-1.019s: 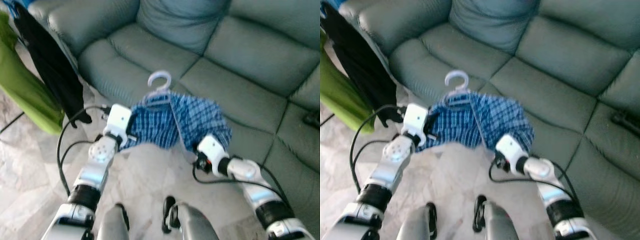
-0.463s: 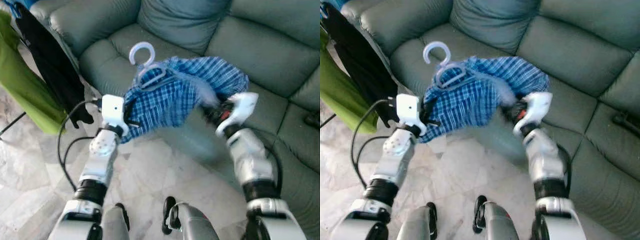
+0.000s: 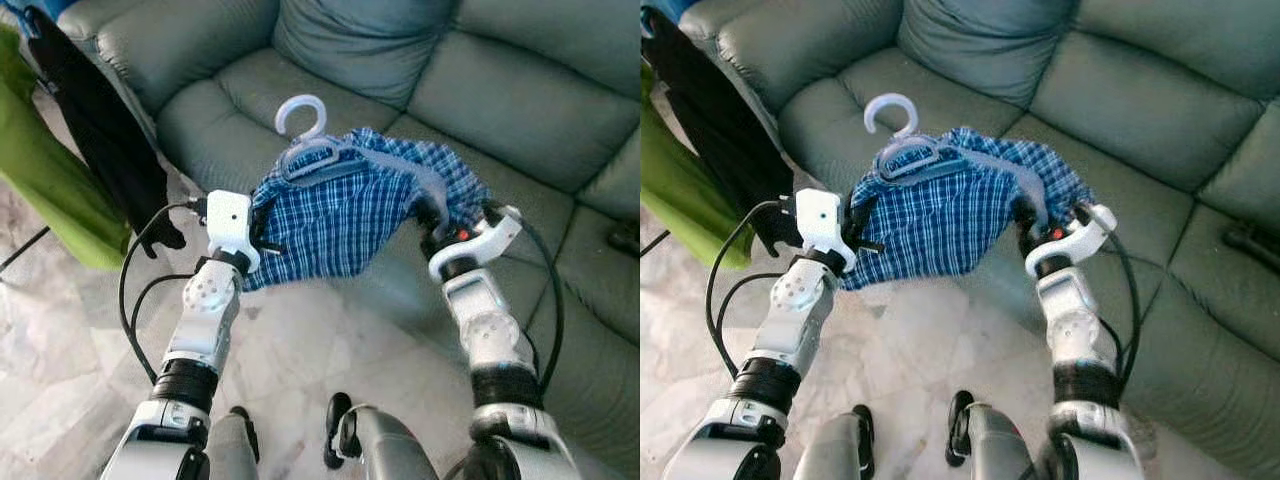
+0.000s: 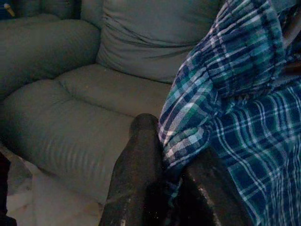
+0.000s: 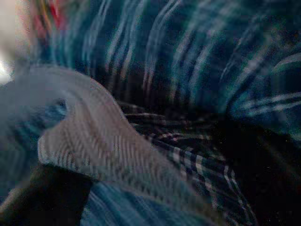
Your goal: Hang hanger
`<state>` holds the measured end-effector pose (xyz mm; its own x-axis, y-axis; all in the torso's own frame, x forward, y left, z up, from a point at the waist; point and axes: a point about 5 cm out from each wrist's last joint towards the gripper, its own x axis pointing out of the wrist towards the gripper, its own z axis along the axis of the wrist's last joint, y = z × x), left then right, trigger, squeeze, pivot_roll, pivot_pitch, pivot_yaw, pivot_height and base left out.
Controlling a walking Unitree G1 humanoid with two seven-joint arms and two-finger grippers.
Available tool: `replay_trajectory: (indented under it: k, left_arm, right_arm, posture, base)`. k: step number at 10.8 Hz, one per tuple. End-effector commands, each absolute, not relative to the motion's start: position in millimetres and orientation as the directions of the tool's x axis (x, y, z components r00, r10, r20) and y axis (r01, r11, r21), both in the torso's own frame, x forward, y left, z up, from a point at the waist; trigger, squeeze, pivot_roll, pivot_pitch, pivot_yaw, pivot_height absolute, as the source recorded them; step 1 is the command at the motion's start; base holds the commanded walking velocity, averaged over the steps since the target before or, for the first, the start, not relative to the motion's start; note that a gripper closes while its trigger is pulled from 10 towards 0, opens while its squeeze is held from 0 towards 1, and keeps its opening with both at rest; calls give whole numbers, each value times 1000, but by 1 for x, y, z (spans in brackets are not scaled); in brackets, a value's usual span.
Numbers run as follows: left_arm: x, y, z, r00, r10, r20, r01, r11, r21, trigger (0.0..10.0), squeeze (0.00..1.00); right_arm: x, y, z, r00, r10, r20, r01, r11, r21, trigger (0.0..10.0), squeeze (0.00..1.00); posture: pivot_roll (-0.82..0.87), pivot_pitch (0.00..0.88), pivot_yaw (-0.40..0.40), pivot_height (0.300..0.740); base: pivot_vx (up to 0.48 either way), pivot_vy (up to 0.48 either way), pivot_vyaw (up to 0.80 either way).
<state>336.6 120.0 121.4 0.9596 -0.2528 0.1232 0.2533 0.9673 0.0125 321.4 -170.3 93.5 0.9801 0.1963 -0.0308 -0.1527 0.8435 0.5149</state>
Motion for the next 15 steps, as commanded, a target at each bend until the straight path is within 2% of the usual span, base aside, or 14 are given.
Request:
replay_trajectory:
  k: [1, 2, 3, 4, 5, 7, 8, 9, 11, 12, 14, 15]
  left_arm:
    - [345, 147, 152, 961, -70, 267, 102, 989, -107, 0, 0]
    - [346, 149, 153, 961, -62, 269, 94, 990, -105, 0, 0]
    - [347, 152, 153, 964, -36, 265, 70, 990, -119, 0, 0]
    - [348, 153, 153, 965, -29, 261, 63, 990, -124, 0, 0]
    - [349, 155, 152, 968, -3, 250, 31, 994, -109, 0, 0]
    - [353, 173, 151, 968, 114, 225, -84, 987, -140, 0, 0]
    - [354, 178, 150, 969, 137, 208, -102, 980, -169, 0, 0]
    - [354, 175, 150, 969, 118, 216, -85, 984, -159, 0, 0]
    - [352, 167, 148, 974, 22, 224, 0, 995, -100, 0, 0]
    - [349, 166, 144, 975, -40, 218, 48, 998, -32, 0, 0]
    - [347, 167, 143, 962, -169, 213, 145, 981, 126, 0, 0]
    - [348, 171, 147, 958, -180, 222, 150, 978, 147, 0, 0]
  right_arm:
    - [299, -179, 59, 966, 191, -172, -151, 964, 220, 10000, 1000]
    - [295, -180, 63, 965, 222, -139, -213, 974, 81, 10000, 1000]
    - [296, -188, 77, 980, 189, -67, -186, 982, 39, 10000, 1000]
    - [297, -193, 84, 981, 190, -43, -195, 954, -226, 10000, 137]
    - [296, -198, 84, 981, 192, -29, -189, 913, -361, 10000, 0]
    - [294, -203, 93, 987, 148, 57, -139, 980, -146, 10000, 0]
    - [299, -209, 104, 990, 62, 123, -64, 998, 12, 10000, 0]
    - [307, -216, 111, 991, 46, 129, -40, 998, -53, 10000, 0]
    - [312, -216, 118, 975, 193, 109, -163, 959, -232, 10000, 0]
    - [315, -217, 125, 950, 304, 65, -258, 888, -381, 10000, 0]
    - [322, -224, 148, 920, 387, 64, -310, 816, -488, 10000, 0]
    - [325, -229, 144, 936, 349, 44, -297, 851, -433, 10000, 0]
  posture:
    - [-35, 219, -47, 740]
    - [-39, 219, -47, 740]
    - [-40, 218, -47, 740]
    - [-41, 217, -47, 740]
    - [-44, 216, -47, 740]
    - [-43, 217, -47, 740]
    - [-45, 217, -43, 740]
    - [-46, 217, -43, 740]
    - [-41, 216, -41, 740]
    - [-38, 220, -39, 740]
    - [-43, 221, -38, 740]
    - [-40, 220, -39, 740]
  base:
    - [0, 0, 0]
    - [0, 0, 0]
    - [0, 0, 0]
    - [0, 0, 0]
    - [0, 0, 0]
    - [0, 0, 0]
    - [0, 0, 0]
    - [0, 0, 0]
    - [0, 0, 0]
    - [0, 0, 0]
    - [0, 0, 0]
    - [0, 0, 0]
